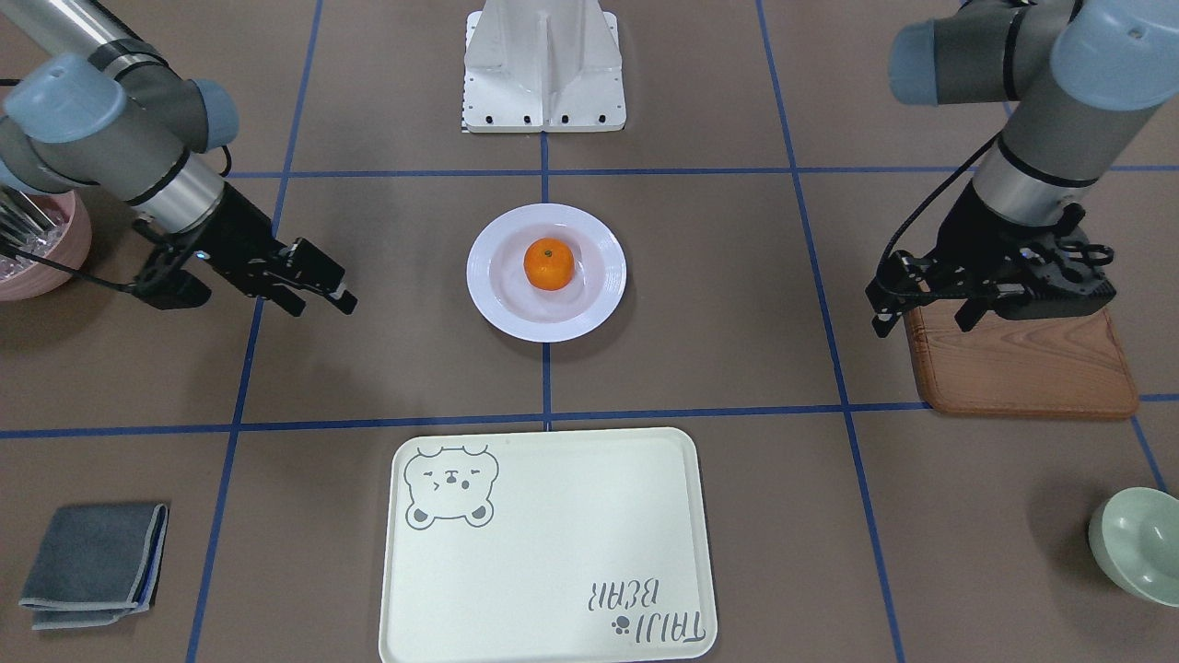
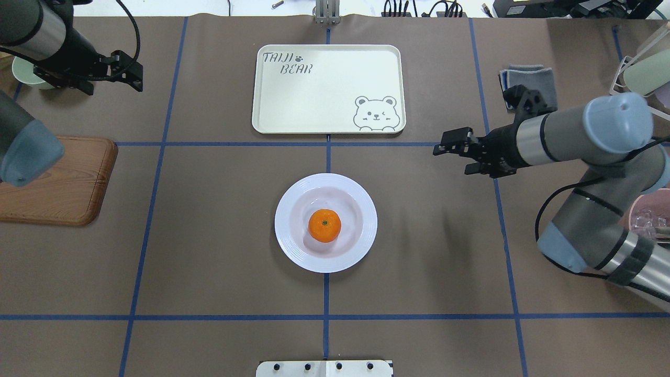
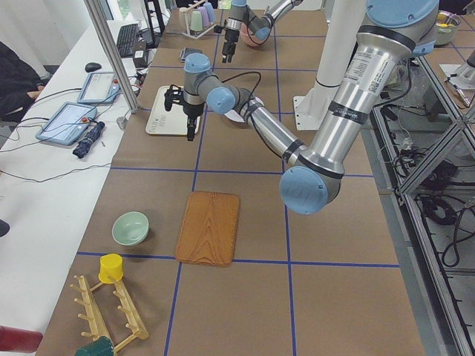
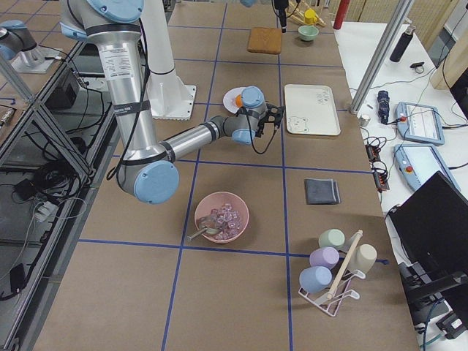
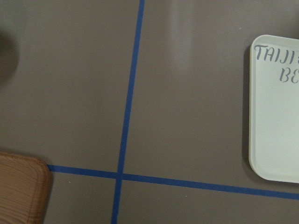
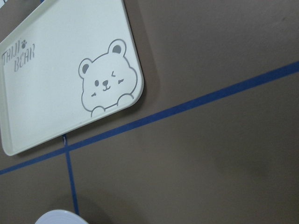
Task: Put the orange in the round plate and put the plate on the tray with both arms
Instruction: 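Move the right gripper to the plate rim nearest it and grip the rim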
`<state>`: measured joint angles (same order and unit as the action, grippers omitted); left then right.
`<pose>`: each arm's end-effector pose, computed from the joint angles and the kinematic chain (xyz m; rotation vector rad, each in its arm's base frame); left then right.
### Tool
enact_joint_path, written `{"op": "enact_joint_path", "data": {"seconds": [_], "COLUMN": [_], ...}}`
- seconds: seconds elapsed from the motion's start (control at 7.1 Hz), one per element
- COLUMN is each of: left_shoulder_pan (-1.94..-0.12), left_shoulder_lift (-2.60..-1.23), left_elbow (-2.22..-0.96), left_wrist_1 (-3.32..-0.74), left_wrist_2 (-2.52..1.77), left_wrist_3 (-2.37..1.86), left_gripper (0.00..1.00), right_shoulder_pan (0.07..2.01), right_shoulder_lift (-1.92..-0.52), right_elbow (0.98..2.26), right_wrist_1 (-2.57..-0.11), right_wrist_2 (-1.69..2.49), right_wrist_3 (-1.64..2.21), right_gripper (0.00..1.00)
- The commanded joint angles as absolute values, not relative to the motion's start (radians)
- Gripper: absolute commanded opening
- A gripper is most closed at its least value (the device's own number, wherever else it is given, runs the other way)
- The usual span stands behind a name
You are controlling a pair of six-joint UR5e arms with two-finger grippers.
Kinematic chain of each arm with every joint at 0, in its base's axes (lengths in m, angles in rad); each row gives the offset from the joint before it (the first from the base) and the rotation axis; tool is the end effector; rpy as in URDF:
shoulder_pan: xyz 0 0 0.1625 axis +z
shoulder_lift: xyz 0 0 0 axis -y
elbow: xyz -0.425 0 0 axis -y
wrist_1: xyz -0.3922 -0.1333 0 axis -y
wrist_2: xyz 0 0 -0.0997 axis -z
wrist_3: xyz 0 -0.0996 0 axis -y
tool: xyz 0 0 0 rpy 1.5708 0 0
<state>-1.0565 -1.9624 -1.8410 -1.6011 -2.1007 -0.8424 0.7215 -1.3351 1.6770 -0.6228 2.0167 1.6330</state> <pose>0.2245 -0.5660 0.3168 0.2068 0.8191 -0.1251 -0.3778 -0.4527 0.3734 0.0490 -1.3267 0.3790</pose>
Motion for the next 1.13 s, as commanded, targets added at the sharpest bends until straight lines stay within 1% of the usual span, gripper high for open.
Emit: {"op": "enact_joint_path", "data": {"seconds": [0.0,0.28,0.56,0.99], "left_shoulder_pan": [-1.092,-1.085,-1.092,-1.094], "left_shoulder_lift": [-1.925,-1.917,-1.913,-1.899], "left_elbow": [-1.844,-1.826,-1.833,-1.836], "left_wrist_1": [-1.605,-1.605,-1.606,-1.606], "left_wrist_2": [-2.112,-2.103,-2.103,-2.103], "left_wrist_3": [-0.798,-0.81,-0.798,-0.798], "left_gripper": [0.99,0.99,0.99,0.99], "right_shoulder_pan": [0.599,0.554,0.488,0.471], "right_shoulder_lift": [-1.322,-1.318,-1.301,-1.258], "right_elbow": [1.582,1.582,1.577,1.554], "right_wrist_1": [-0.329,-0.308,-0.307,-0.305], "right_wrist_2": [1.892,1.873,1.772,1.753], "right_wrist_3": [1.794,1.802,1.799,1.796], "right_gripper": [1.0,1.0,1.0,1.0]}}
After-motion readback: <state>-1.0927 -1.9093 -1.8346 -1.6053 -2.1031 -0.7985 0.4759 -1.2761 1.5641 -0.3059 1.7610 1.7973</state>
